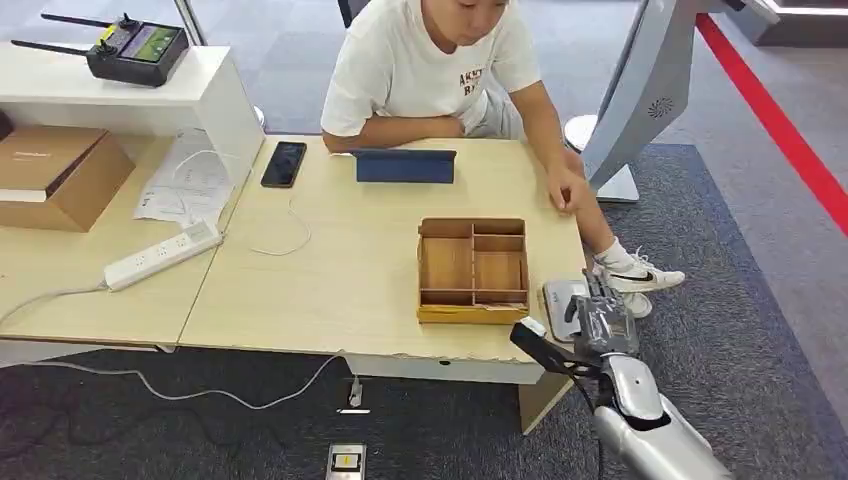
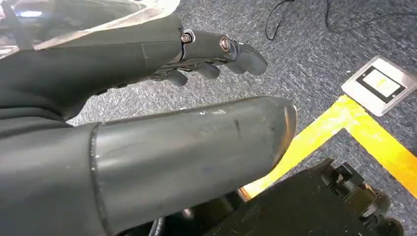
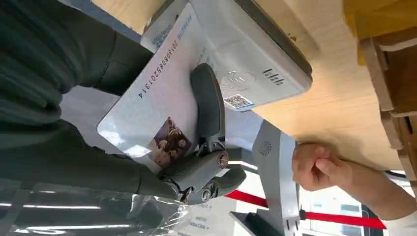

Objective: Pass the card to the sensor for recognition and then transmit it.

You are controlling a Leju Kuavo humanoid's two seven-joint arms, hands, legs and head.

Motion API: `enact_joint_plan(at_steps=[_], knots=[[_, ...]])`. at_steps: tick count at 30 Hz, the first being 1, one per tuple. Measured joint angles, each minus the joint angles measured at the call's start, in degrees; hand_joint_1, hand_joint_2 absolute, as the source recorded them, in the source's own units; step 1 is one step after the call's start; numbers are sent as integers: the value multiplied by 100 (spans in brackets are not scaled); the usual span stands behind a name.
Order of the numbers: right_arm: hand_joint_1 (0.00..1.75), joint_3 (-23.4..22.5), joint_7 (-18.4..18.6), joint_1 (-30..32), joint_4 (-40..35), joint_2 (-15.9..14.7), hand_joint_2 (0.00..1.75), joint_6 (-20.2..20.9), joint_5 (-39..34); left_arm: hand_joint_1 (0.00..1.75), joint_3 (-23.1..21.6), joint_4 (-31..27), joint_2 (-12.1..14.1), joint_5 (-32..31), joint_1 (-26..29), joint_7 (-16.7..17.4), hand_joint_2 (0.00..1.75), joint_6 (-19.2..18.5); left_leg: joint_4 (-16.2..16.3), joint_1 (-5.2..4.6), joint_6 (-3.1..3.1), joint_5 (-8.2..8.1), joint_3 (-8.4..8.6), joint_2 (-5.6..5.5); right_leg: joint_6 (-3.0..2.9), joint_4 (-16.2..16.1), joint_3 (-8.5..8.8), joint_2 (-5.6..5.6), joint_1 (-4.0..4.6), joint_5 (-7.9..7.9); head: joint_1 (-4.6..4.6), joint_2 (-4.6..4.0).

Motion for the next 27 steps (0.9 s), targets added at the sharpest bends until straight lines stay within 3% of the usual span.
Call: enact_joint_plan(at_steps=[8,12,21,27], knots=[[175,-9,-55,-4,44,35,175,-288,-129,0,0,0,-13,-24,3,-4,0,2,0,0,0,0,-3,-1,0,0,1,0,0,0,0,0],[175,-105,114,-3,-248,7,175,-505,-129,0,0,0,-13,-57,4,-13,0,2,0,0,0,0,-5,0,0,0,-2,0,0,0,0,0],[175,-402,372,-125,-1432,-160,175,-494,300,0,0,0,-15,-188,-11,-15,0,-68,0,0,0,0,-8,-1,0,1,-4,0,0,0,0,0],[175,-459,400,-414,-2091,-179,175,-223,603,0,-2,0,-28,-262,-56,-13,0,-120,0,0,0,0,-7,0,0,1,-2,0,0,0,0,0]])
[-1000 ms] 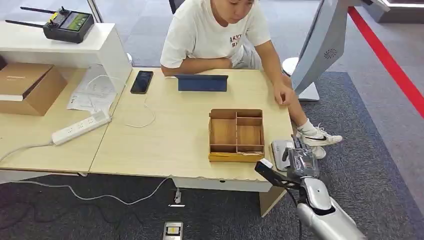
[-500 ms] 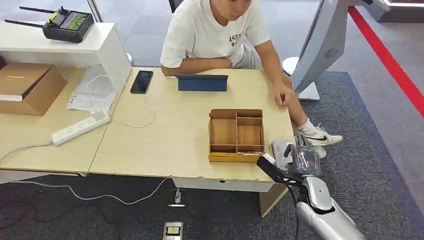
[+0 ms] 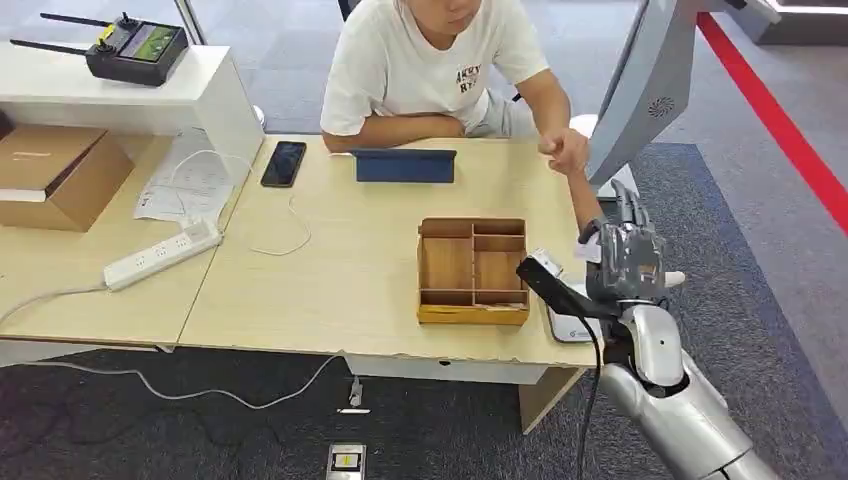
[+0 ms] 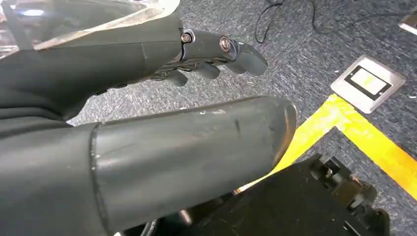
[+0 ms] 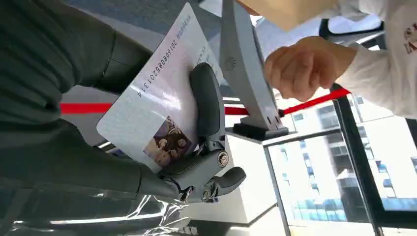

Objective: Pass the card to the sensor for recognition and then transmit it.

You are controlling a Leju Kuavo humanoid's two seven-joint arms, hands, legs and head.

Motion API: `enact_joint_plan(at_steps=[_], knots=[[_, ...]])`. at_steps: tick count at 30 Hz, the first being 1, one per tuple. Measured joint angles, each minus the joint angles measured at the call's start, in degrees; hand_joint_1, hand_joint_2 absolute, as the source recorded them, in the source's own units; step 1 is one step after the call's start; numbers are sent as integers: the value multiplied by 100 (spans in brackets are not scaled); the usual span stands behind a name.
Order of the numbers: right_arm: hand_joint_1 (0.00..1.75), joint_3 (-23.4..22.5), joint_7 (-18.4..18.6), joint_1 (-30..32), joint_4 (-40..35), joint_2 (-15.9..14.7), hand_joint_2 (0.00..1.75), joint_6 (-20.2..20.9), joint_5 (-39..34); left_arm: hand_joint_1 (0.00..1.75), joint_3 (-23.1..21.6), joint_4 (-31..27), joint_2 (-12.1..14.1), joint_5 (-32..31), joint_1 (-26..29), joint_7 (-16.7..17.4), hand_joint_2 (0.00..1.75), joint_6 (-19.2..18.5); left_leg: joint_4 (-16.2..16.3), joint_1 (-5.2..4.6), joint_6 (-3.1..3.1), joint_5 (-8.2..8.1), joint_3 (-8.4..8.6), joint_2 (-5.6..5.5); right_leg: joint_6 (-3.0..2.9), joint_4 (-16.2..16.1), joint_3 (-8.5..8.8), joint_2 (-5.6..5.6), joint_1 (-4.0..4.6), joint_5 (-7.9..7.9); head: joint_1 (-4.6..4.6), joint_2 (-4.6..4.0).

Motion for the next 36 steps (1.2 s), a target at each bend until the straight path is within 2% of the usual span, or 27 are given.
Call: enact_joint_plan(at_steps=[6,14,23,27,28,29,30,31,36], knots=[[175,92,-112,-404,-142,122,175,473,321,0,-9,0,-7,-156,-56,42,0,-123,0,0,0,0,-3,0,0,2,-1,0,0,0,0,0],[175,518,-247,-1193,246,583,175,958,555,0,-11,0,-26,-381,-150,120,0,-240,-1,1,-2,1,-3,0,0,4,-3,0,1,0,-2,0],[175,966,-378,-1856,1190,1117,175,883,581,0,-11,0,-35,-455,-187,155,0,-245,0,1,-2,2,-5,-1,0,5,-3,0,1,0,0,0],[175,1045,-391,-1964,1429,1211,175,866,581,0,-11,0,-35,-453,-182,168,0,-247,0,1,-2,1,-7,-2,0,5,-4,0,1,0,2,0],[166,1071,-393,-1993,1501,1250,175,857,577,0,-11,0,-35,-453,-182,177,0,-247,0,1,-3,1,-7,-2,0,5,-6,0,1,0,-2,0],[117,1093,-398,-2020,1571,1274,175,844,570,0,-11,0,-35,-453,-182,184,0,-247,0,1,-3,1,-7,-2,0,5,-6,0,1,0,0,0],[19,1106,-400,-2047,1647,1303,175,831,553,0,-11,0,-35,-450,-182,184,0,-247,0,1,-3,1,-8,-3,0,5,-7,0,1,-1,0,0],[0,1130,-402,-2074,1706,1333,175,809,536,0,-11,0,-35,-450,-182,184,0,-258,0,1,-3,1,-8,-3,0,5,-9,0,1,-1,0,0],[0,1276,-415,-2192,1986,1471,175,562,496,0,-11,0,-35,-455,-179,182,0,-271,-1,2,-3,0,-11,-2,0,5,-14,0,2,-1,0,0]])
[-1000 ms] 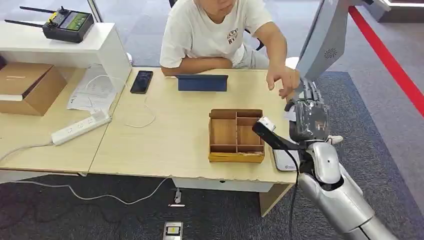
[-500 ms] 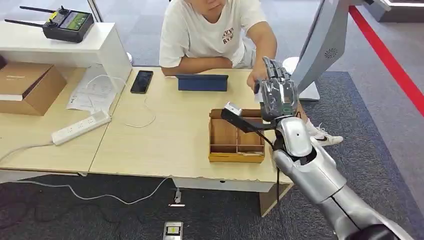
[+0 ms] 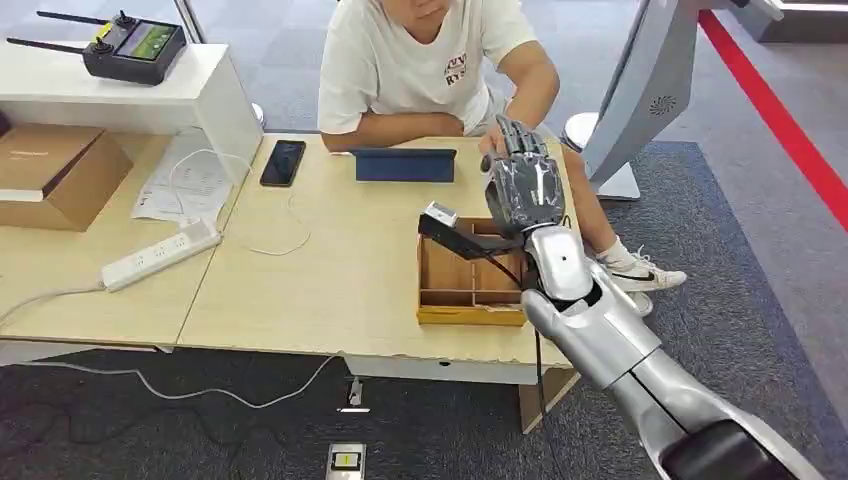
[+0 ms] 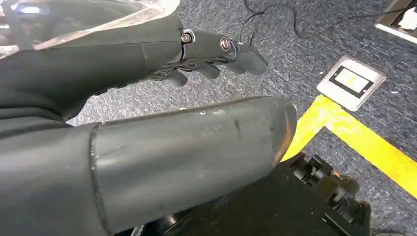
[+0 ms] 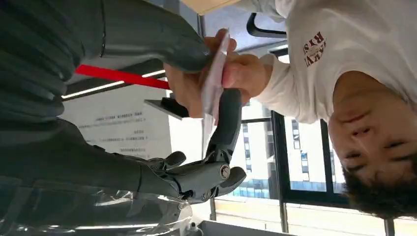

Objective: Pass the card to the sensor for recognition and then transmit it.

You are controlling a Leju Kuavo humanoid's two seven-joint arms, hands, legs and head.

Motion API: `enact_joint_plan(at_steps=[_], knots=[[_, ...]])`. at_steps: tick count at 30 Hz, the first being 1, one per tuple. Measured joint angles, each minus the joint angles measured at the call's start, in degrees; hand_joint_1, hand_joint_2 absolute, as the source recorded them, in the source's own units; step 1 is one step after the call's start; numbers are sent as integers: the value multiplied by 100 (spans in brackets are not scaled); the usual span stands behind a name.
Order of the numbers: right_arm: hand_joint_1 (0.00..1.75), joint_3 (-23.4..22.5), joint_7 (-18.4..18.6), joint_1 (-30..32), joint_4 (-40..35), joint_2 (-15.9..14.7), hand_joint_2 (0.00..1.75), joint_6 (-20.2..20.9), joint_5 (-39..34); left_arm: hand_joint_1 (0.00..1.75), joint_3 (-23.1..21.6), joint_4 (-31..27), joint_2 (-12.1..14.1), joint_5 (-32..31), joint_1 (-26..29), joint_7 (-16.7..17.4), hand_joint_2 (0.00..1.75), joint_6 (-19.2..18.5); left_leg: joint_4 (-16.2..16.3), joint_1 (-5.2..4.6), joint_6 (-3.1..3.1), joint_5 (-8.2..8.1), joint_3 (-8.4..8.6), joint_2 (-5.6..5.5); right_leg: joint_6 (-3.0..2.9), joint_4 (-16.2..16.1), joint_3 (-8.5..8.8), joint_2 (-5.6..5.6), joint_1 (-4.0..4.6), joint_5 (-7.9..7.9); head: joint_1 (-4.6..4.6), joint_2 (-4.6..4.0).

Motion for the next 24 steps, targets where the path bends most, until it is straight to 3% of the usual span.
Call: enact_joint_plan(at_steps=[3,4,10,15,16,20,24], knots=[[0,81,-2,-42,138,59,175,-179,-17,0,0,0,0,-9,7,-5,0,0,0,0,0,0,0,0,0,0,0,0,0,0,0,0],[0,103,0,-56,177,66,0,-217,-33,0,0,0,0,-13,7,-5,0,0,0,0,0,0,0,0,0,0,1,0,0,0,2,0],[0,212,-2,-69,265,96,0,-510,-302,0,0,0,2,-33,28,-9,0,20,1,-1,0,1,1,0,0,0,1,0,-1,1,0,0],[0,194,-372,-7,142,96,0,-669,-1505,0,9,0,2,2,84,-33,0,107,1,0,0,0,5,1,0,0,1,0,0,1,0,0],[0,148,-537,63,31,96,175,-554,-2161,0,13,0,2,13,97,-46,0,122,1,0,0,0,6,1,0,0,1,0,0,0,0,0],[0,-74,-1038,455,-505,37,175,199,-4791,0,28,2,11,17,126,-101,0,120,1,0,0,0,4,0,0,0,0,0,0,0,0,0],[0,-199,-1200,857,-1124,-168,175,507,-5868,0,63,7,20,85,154,-116,0,120,1,0,0,0,7,2,0,-2,5,0,0,-1,4,0]])
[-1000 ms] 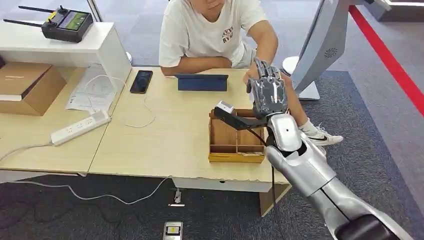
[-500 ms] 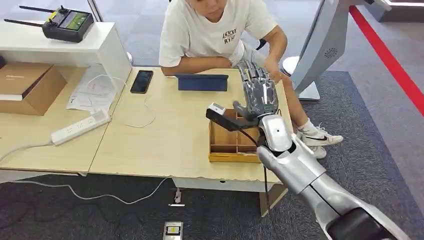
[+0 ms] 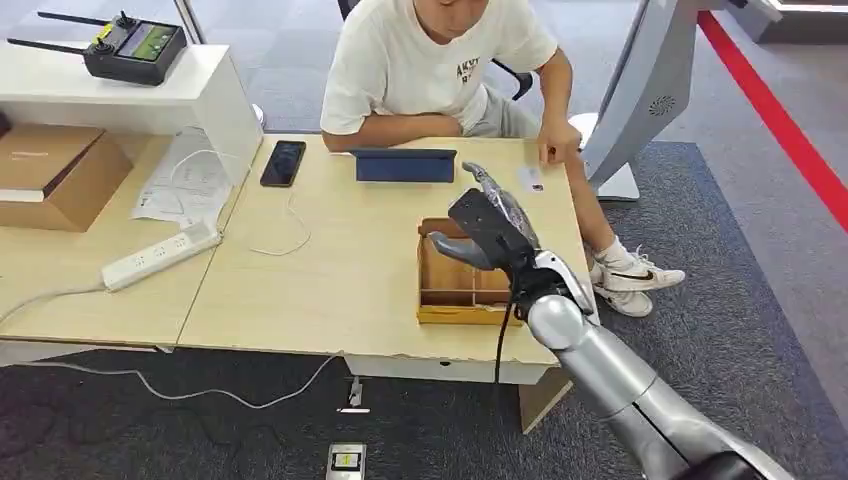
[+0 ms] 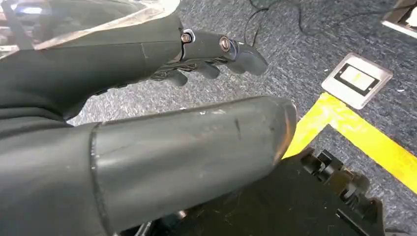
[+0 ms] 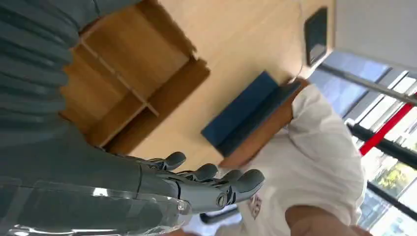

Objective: Pass the card to the sensor for recognition and then transmit it.

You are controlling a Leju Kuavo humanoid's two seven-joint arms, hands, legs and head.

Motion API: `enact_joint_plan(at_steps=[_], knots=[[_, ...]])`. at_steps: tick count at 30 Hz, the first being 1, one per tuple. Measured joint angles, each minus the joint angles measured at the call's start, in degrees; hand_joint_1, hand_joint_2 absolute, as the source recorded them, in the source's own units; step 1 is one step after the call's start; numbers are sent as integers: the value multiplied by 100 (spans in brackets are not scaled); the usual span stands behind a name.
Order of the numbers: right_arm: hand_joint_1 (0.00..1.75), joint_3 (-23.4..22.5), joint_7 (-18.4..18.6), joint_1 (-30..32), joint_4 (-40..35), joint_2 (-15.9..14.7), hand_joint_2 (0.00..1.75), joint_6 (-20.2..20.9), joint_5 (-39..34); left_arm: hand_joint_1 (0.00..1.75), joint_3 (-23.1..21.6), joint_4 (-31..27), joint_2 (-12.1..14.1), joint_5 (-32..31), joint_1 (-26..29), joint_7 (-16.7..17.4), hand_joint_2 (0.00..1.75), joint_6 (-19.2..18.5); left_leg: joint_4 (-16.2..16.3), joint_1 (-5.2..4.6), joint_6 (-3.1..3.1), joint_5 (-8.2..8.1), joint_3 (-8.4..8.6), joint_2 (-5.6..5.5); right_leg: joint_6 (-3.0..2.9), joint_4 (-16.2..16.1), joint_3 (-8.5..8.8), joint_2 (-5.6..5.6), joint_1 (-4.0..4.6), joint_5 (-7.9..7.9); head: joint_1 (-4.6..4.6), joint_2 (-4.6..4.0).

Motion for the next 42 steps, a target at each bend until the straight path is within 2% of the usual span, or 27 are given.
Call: enact_joint_plan(at_steps=[3,7,15,18,25,28,36,42], knots=[[0,-22,-66,382,-517,-147,175,94,-333,0,20,2,15,20,40,-13,0,17,0,-1,0,-1,-1,3,0,0,-5,3,-1,0,-7,0],[0,-109,-81,766,-1081,-348,175,206,-375,0,96,4,22,44,58,-15,0,77,0,-1,0,-1,1,1,0,0,-3,3,-1,0,-4,0],[0,-219,153,1530,-1861,-654,175,330,277,0,140,11,26,88,103,-13,0,127,-1,0,0,-1,0,2,0,0,-3,3,0,0,-4,0],[0,-254,289,1717,-2021,-711,175,265,831,0,140,13,26,57,103,4,0,129,-1,-1,0,-1,0,2,0,0,-3,3,0,0,-4,0],[0,-225,916,1946,-2145,-754,175,131,3026,0,140,13,15,-70,88,65,0,92,-2,0,0,-1,0,2,0,0,-3,3,0,0,-5,0],[0,-193,1012,1974,-2141,-750,175,151,3436,0,140,13,13,-109,73,79,0,83,-2,0,0,-1,0,1,0,0,-3,3,0,0,-7,0],[0,-81,1257,2073,-1896,-562,175,-37,5692,0,140,13,-17,-177,25,131,0,33,-4,0,0,-1,-2,1,-1,0,-4,3,0,0,-7,0],[0,-24,1219,2099,-1448,-335,175,-321,6020,0,140,13,-28,-205,21,118,0,33,-4,0,0,0,-2,1,-1,0,-3,3,0,0,-4,0]])
